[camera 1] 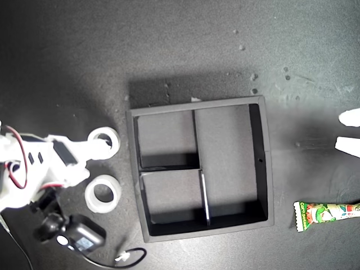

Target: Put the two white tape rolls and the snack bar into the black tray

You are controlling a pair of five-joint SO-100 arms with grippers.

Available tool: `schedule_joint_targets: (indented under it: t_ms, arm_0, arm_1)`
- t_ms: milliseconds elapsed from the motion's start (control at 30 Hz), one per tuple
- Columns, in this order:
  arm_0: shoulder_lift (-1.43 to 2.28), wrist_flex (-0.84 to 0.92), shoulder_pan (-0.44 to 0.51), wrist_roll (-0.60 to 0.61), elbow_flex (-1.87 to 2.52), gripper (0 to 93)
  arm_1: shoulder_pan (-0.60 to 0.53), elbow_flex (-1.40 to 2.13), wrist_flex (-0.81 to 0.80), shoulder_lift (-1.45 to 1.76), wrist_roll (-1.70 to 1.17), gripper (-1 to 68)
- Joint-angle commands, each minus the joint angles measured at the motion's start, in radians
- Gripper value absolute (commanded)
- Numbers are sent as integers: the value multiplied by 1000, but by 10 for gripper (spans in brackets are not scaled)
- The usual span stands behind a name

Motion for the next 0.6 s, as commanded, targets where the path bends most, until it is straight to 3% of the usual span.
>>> schedule_joint_targets:
  t_ms: [0,567]
  arm_0:
    - [-8,-26,3,-14,8,166]
    - [-146,-97,-40,15,2,172]
  arm_1:
    - [14,-5,-2,6,21,167]
    - [-18,-5,-12,6,15,167]
